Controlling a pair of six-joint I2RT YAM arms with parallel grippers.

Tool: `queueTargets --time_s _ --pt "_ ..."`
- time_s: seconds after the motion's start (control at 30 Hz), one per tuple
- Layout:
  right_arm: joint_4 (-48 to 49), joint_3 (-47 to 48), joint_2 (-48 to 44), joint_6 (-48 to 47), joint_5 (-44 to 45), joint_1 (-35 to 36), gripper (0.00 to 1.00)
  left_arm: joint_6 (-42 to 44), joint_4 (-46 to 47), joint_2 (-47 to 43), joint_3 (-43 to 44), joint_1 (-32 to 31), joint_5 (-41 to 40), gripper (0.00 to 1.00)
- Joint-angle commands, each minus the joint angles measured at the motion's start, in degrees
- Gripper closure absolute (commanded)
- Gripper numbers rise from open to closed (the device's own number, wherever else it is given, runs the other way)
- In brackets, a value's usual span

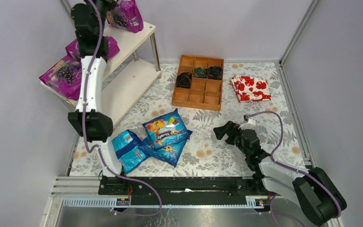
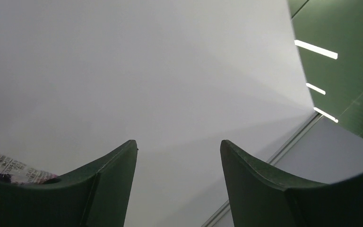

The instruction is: Place and organize the candy bags onto the shelf

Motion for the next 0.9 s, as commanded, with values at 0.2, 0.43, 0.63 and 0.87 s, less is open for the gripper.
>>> queueTargets --time_s 0.2,0.43,0.63,0.87 --pt "2.92 1.9 1.03 -0.36 -0.15 -0.17 0.0 8.46 -4.98 7.54 6.97 -4.32 1.1 0.35" --pt "2.99 1.99 1.26 -0.26 -0.32 -0.14 0.0 16.95 -20.99 3.45 4.84 -5.32 -11.34 0.36" --pt "3.06 1.72 0.92 -0.26 -0.33 -0.19 0.0 20.37 -27.43 -0.76 0.91 -5.43 -16.38 0.37" --pt "3.24 1.81 1.14 -0.15 -0.54 -0.16 0.0 24.61 -32.14 -5.55 -2.27 -5.5 -16.43 0.36"
